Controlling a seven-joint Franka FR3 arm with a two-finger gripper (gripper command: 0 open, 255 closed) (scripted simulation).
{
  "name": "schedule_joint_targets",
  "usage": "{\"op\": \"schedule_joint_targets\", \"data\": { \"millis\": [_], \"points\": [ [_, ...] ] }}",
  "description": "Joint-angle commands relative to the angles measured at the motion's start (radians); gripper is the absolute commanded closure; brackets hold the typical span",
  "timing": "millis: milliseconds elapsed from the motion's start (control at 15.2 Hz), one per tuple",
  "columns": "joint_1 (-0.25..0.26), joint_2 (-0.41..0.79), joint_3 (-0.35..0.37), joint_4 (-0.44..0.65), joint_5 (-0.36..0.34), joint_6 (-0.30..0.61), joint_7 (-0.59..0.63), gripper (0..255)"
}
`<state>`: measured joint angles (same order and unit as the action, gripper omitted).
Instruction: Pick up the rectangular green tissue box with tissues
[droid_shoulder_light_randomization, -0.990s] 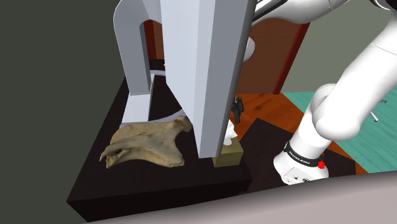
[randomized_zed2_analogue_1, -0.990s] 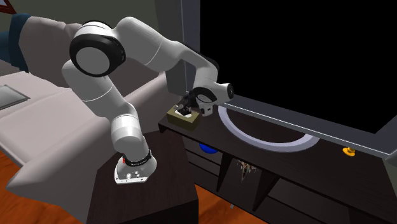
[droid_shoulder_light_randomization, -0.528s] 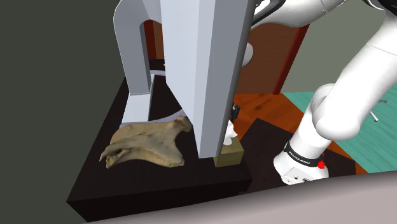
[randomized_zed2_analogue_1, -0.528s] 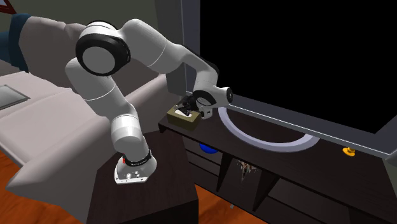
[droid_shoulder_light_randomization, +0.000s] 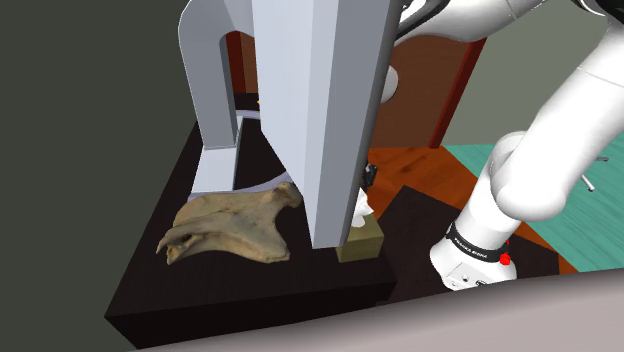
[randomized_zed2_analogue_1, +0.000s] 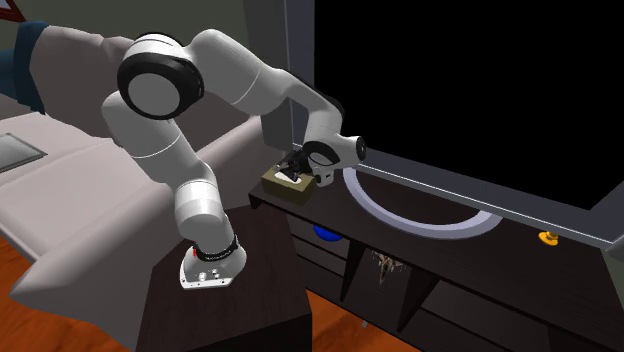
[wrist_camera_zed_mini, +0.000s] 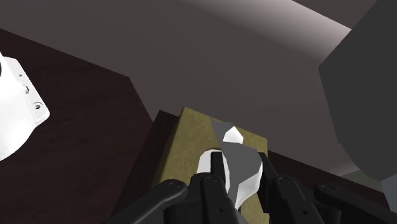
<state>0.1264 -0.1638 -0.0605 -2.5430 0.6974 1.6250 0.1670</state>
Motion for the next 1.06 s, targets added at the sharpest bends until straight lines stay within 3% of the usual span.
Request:
{"op": "schedule_joint_targets", "data": {
  "millis": [0,990],
  "points": [
    [-0.001,-0.013,-0.001,0.007,-0.003,-0.016,0.012,255],
    [-0.008,-0.128,-0.01,0.075,-0.016,-0.162,0.125,255]
  ]
}}
